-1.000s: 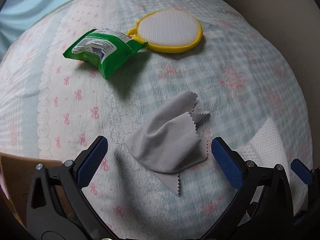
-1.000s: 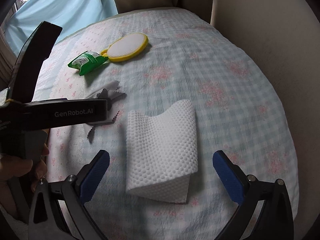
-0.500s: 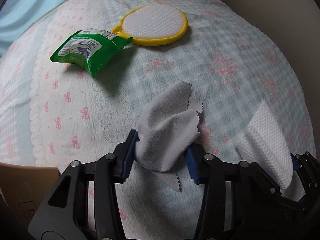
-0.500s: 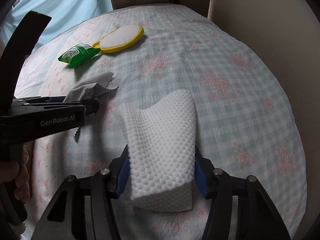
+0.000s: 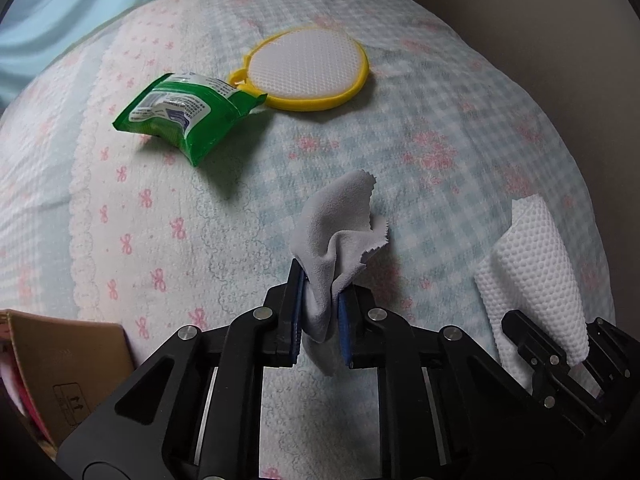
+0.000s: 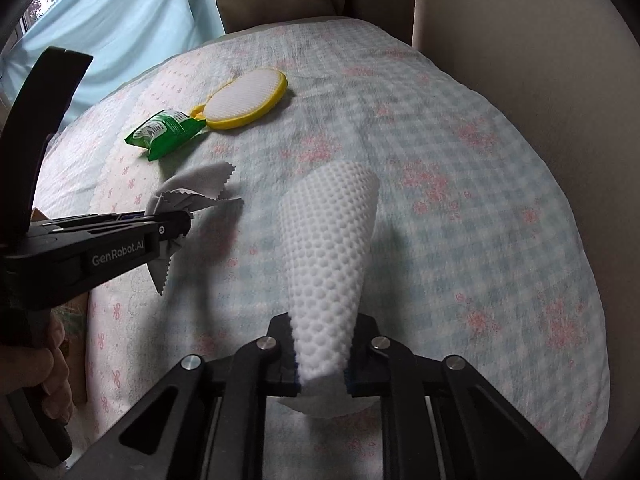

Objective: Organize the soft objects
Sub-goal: 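Grasp the grey cloth with the left tool while the right tool grasps the white sponge, then carry the cloth and sponge over the cardboard box with both tools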

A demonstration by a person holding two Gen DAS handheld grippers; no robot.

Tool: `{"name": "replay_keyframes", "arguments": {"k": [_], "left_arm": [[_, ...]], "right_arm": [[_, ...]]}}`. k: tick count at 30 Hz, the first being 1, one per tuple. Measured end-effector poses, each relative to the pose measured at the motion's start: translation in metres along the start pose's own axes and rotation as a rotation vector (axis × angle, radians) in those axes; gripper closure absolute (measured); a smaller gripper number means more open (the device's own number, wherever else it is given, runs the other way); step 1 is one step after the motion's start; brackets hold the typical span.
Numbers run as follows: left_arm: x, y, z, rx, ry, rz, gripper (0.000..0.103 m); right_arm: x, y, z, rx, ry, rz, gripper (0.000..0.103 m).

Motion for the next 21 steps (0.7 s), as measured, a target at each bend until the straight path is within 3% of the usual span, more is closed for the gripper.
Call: {"name": "replay_keyframes", "arguments": {"k": [8, 16, 21], "left_arm": [[-0.009, 0.046, -0.006, 0.021, 0.004, -0.064, 0.091], [-0.020, 0.128, -0.003, 0.039, 0.020, -0.133, 0.091], [-0.025, 0.189, 0.021, 0.038, 0.071, -0.178, 0.091]], "right_arm": [[-0.015, 0.039, 0.001, 0.005, -0.017, -0.033, 0.090], [-0.049, 0.114, 0.020, 0.028, 0.008, -0.086, 0.090], [-0.072, 0.162, 0.046, 0.010, 0.049, -0.137, 0.090]]}}
Point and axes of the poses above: each gripper's, at about its wrist camera, not at the fingertips, and y roughly against the way its jaws point, z to its left, x to its underside, the point moved 1 cm from there along -y, roughly the way its jaws point, and after that the axes turned 5 degrees about y, right-handed, at the moved point
